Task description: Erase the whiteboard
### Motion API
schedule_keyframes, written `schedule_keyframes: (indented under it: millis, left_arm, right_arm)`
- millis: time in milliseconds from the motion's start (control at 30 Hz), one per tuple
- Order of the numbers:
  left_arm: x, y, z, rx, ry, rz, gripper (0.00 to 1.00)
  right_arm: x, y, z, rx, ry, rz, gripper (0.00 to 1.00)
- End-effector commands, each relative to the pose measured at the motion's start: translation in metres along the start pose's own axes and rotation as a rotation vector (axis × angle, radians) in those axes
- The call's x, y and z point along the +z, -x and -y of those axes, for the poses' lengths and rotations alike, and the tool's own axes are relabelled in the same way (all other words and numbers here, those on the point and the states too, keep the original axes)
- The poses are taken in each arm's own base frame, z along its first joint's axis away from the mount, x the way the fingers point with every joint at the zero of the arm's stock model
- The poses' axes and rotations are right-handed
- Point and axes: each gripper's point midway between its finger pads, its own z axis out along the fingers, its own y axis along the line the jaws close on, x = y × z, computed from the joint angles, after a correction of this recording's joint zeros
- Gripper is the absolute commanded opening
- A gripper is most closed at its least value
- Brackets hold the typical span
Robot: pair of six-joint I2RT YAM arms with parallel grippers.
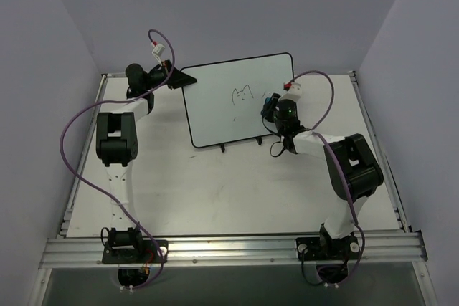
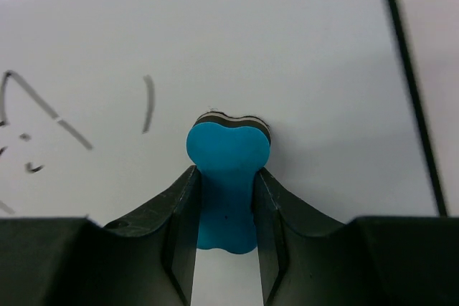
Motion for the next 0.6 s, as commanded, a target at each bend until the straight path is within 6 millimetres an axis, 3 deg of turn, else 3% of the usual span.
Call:
schedule_keyframes:
  millis: [0, 67, 167, 300, 333, 433, 567]
  left_arm:
    - [0.001, 0.002, 0.043, 0.435, -0.162, -0.105, 0.02]
    - [0.001, 0.002, 0.043, 0.433, -0.162, -0.106, 0.02]
    - [0.001, 0.002, 0.042, 0.433, -0.162, -0.106, 0.02]
    - [0.001, 0.003, 0.043, 0.435, -0.163, -0.107, 0.02]
    - [0.001, 0.003, 0.043, 0.435, -0.163, -0.107, 0.02]
    - [0.001, 0.003, 0.043, 0.436, -0.164, -0.106, 0.02]
    - [0.001, 0.003, 0.044, 0.437, -0.165, -0.107, 0.02]
  right_arm:
    - [-0.003, -0.011, 0.071, 0.002, -0.252, -0.017, 0.0]
    - [-0.001, -0.01, 0.067, 0.002, -0.236, -0.015, 0.0]
    - [0.006, -0.017, 0.038, -0.014, -0.137, -0.036, 0.0]
    - [0.009, -0.04, -0.025, -0.112, 0.026, -0.077, 0.0]
    - [0.004, -0.052, -0.049, -0.137, 0.085, -0.099, 0.0]
    - [-0.006, -0.073, -0.092, -0.167, 0.18, -0.118, 0.0]
    - [-0.022, -0.099, -0.123, -0.202, 0.238, -0.139, 0.0]
